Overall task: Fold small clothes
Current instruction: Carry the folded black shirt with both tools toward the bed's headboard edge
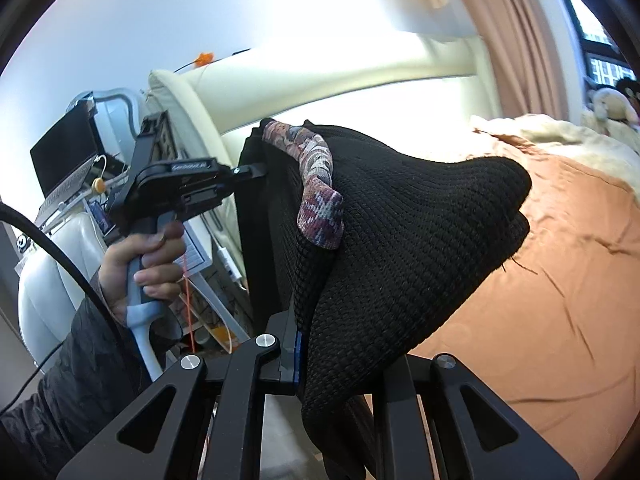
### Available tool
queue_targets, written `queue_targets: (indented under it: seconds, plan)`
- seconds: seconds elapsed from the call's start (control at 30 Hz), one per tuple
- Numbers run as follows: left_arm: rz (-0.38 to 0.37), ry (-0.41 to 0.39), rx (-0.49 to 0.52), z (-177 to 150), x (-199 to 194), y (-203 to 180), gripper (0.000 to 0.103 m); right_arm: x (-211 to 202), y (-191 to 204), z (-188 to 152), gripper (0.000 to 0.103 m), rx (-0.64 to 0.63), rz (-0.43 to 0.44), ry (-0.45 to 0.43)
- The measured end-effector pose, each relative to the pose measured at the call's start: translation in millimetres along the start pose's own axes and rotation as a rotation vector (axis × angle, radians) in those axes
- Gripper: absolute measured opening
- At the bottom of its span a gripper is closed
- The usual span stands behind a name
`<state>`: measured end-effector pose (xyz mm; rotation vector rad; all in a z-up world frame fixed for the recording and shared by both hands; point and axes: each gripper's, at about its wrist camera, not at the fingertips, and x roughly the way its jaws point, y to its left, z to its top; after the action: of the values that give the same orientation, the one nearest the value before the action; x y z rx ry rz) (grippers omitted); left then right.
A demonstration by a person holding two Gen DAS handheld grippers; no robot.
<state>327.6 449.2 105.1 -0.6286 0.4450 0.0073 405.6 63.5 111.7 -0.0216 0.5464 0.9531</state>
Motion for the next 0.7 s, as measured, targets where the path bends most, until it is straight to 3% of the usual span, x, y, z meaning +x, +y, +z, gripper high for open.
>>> queue_targets:
  seconds: [0.4, 0.7]
  plan:
    - [0.205, -0.079, 0.007, 48, -36, 52, 0.005, 61, 9, 11, 0.008, 0.012, 0.124, 0.027]
    - [0.339, -0.044, -0.013, 51, 11, 111, 0.005, 126, -25, -8, 0.008, 0.055, 0.217, 0.102]
